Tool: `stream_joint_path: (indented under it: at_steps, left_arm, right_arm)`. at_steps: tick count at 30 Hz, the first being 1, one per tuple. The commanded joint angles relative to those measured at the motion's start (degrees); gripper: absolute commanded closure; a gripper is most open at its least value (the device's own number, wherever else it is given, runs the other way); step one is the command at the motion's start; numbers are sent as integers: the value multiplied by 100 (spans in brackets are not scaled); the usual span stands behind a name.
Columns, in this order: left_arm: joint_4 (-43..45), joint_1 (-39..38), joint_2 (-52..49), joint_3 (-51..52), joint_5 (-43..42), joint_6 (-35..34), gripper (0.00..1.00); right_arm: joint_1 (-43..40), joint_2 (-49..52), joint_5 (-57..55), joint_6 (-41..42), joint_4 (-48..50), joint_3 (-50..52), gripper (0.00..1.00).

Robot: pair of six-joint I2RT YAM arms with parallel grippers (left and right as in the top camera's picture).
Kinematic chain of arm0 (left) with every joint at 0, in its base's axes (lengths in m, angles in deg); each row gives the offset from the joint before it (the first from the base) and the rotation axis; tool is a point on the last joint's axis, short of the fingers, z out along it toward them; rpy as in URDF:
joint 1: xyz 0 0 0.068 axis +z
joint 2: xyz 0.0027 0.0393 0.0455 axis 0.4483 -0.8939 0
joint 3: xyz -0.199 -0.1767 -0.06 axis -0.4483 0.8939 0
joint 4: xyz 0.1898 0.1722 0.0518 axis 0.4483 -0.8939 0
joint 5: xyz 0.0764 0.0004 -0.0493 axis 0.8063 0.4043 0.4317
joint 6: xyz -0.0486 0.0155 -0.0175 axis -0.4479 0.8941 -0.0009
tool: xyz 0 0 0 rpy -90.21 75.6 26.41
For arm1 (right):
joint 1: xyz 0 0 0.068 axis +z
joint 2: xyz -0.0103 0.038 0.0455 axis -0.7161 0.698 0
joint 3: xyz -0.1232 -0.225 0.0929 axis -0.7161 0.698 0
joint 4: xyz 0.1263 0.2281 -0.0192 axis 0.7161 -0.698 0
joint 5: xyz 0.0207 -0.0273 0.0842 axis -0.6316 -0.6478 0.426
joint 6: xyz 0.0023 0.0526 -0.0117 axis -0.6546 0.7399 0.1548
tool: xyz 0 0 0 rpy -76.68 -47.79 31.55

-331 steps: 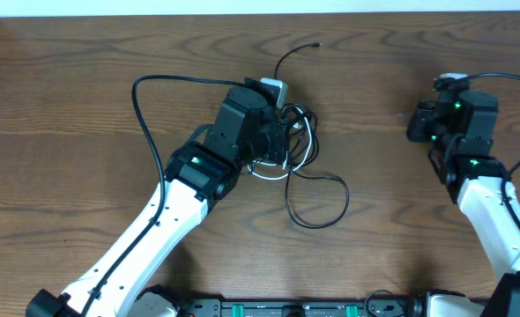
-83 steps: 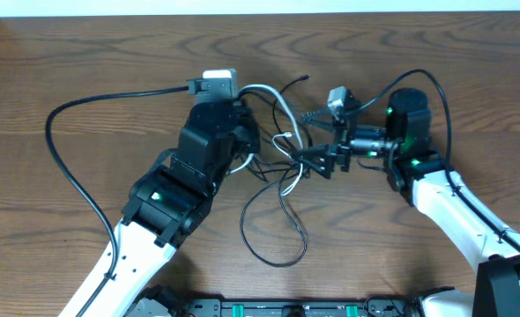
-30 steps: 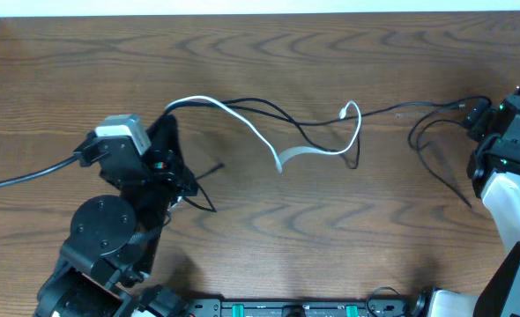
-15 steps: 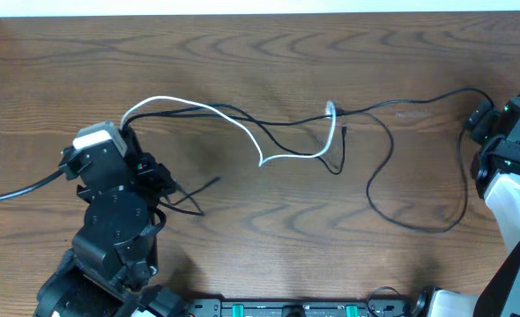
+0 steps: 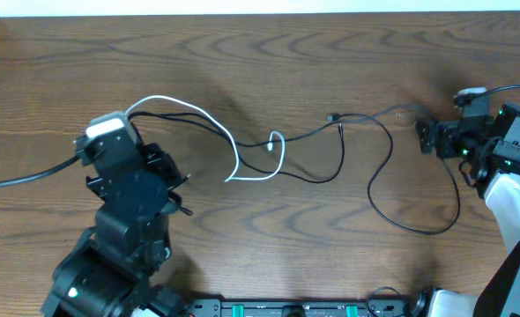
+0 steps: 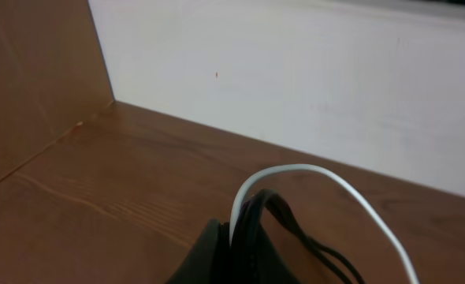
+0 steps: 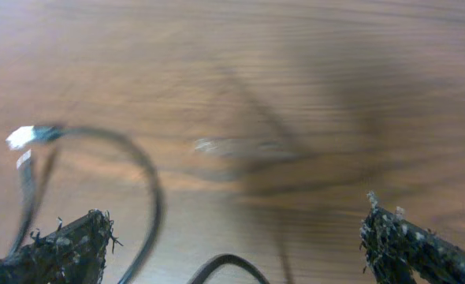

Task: Untangle cables

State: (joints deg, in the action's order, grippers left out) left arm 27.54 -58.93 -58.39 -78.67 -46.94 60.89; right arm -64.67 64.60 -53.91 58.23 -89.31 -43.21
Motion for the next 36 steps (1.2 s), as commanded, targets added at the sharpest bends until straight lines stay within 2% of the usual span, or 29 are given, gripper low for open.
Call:
stream_joint_path:
  at_steps: [1,5,9,14,21,24,26,27,28,31,36]
  left_arm:
    - [7,24,-229,-37,164,70,92]
    - [9,24,-535,-37,164,70,92]
    - [4,87,-876,-37,162,20,92]
    - [2,262,-1305,-37,66,-225,92]
    - [33,278,-2020,-37,-654,-299,92]
    - [50,278,-2402,-37,-844,-365,83]
    - [55,278,-2708,-37,-1036,-365,70]
    - [55,278,-2828,-37,-1106,-365,58]
    - [50,275,-2973,-37,-1207,-363,41]
    - [55,275,-3259,-37,-1626,-380,17]
    - [138,275,-3150,-37,-1989,-387,11]
  right_arm:
    - [-31,31,1486,-1572,-431,-37,1]
    - [-31,31,2479,-2463,-975,-37,1]
    - [-31,31,3029,-2927,-1318,-37,1]
    - [-31,31,3110,-3005,-1373,-37,1]
    - [-31,31,3110,-3003,-1355,-37,1]
    - [-31,31,3110,-3001,-1338,-37,1]
    - [-31,31,3110,-2999,-1322,-37,1]
    - [-31,31,3110,-2988,-1311,-37,1]
    - [-31,31,3110,-2981,-1305,-37,1]
    - [-31,31,3108,-2981,-1305,-37,1]
    - [-31,31,3110,-2979,-1272,-37,1]
